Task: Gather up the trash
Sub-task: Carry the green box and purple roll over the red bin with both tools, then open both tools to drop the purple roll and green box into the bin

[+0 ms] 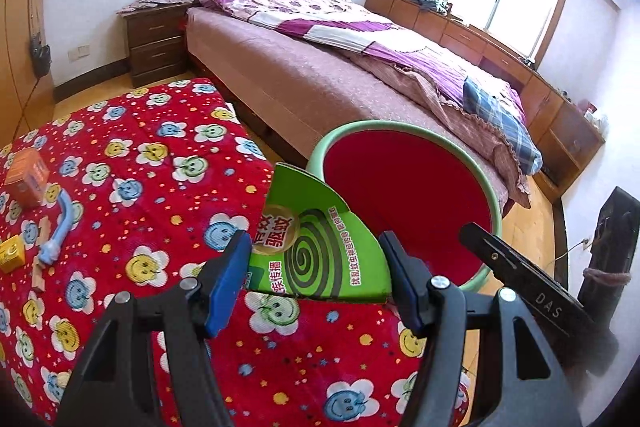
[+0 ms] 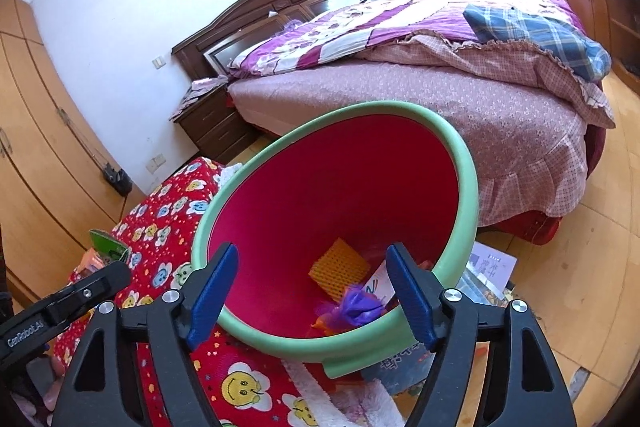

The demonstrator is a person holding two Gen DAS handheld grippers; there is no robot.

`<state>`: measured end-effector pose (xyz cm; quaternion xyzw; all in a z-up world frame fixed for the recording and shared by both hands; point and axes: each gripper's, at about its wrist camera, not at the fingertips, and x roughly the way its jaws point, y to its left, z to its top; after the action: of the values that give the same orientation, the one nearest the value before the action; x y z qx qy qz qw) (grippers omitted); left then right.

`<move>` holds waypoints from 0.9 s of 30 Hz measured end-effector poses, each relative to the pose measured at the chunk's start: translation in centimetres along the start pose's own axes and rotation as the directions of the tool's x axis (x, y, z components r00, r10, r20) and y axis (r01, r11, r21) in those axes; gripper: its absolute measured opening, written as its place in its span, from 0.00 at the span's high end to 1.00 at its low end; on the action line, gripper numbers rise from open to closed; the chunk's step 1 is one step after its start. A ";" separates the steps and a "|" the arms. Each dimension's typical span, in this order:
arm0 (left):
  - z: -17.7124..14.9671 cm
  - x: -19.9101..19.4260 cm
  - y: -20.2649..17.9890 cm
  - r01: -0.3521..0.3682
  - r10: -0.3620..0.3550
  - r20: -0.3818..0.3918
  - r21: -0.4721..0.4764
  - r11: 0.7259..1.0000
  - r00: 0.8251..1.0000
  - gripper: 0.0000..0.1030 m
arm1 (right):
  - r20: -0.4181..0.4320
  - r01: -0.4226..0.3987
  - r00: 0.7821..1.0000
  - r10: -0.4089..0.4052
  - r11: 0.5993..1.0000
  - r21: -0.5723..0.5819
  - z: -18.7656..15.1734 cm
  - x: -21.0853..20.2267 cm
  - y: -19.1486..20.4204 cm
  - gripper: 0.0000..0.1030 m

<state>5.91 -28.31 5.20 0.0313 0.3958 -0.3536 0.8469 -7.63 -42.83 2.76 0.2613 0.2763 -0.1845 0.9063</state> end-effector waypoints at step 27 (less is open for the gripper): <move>0.7 6.9 -6.0 0.039 -0.026 -0.086 0.150 0.988 0.996 0.31 | 0.059 0.069 0.996 -0.075 0.993 0.093 0.2 -2.8 -4.0 0.25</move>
<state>5.61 -37.01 2.28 0.1037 0.4036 -0.3948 0.8188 -11.63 -45.58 3.09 0.2864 0.2486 -0.2373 0.8943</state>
